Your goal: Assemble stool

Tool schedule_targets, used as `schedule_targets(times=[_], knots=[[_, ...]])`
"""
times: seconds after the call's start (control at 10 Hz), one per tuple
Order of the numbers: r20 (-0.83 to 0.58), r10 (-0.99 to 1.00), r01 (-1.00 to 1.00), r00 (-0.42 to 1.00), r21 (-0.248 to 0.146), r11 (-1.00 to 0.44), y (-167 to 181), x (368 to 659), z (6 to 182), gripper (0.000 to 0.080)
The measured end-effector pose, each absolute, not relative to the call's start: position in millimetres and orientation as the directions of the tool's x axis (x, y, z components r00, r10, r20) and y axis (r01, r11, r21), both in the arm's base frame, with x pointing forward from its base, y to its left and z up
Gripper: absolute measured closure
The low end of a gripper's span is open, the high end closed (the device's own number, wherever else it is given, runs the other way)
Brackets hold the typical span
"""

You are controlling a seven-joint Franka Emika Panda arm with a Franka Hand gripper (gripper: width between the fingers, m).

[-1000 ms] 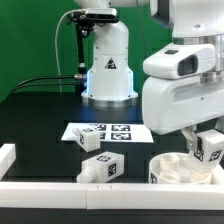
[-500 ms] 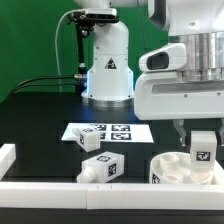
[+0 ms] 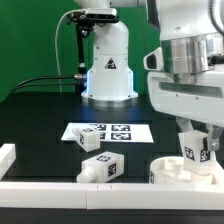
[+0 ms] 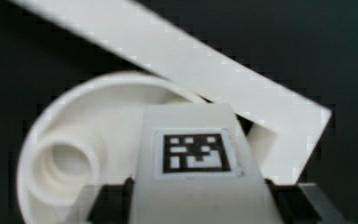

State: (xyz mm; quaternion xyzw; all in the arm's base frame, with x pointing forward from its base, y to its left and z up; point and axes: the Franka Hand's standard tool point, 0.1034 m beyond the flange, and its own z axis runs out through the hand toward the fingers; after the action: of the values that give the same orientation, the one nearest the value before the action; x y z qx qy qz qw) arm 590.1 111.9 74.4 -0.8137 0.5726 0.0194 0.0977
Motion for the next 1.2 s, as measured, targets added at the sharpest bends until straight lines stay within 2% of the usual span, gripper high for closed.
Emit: schedule_targets(times=[0.2,0.3,0.4,0.5,0.6,0.7,1.1,1.2], knots=[[-0.145,-0.927,-0.935,0.345,-0.137,-0.326,112,590,74.3,0.0463],[-0.142,-0.92,-0.928,0.365,-0.14,-0.346,112,590,74.3,0.0388],[-0.137,-0.9,-0.908,0.413,-0.142,-0.395,111,589,74.8,0.0253],[-0.115,-0.807,-0.812,0.579,-0.166,-0.559,106,592,80.6,0.0171],[-0.081,-0.703,-0.703,0.706,-0.195,-0.684,100,595,88.5,0.0171],[-0.058,-0.563,-0.562,0.824,-0.206,-0.801,96,595,91.5,0.0156],[-0.012,-0.333,-0.328,0.943,-0.209,-0.921,96,594,90.7,0.015],[0.021,-0.172,-0.165,0.985,-0.187,-0.968,98,594,91.4,0.015]])
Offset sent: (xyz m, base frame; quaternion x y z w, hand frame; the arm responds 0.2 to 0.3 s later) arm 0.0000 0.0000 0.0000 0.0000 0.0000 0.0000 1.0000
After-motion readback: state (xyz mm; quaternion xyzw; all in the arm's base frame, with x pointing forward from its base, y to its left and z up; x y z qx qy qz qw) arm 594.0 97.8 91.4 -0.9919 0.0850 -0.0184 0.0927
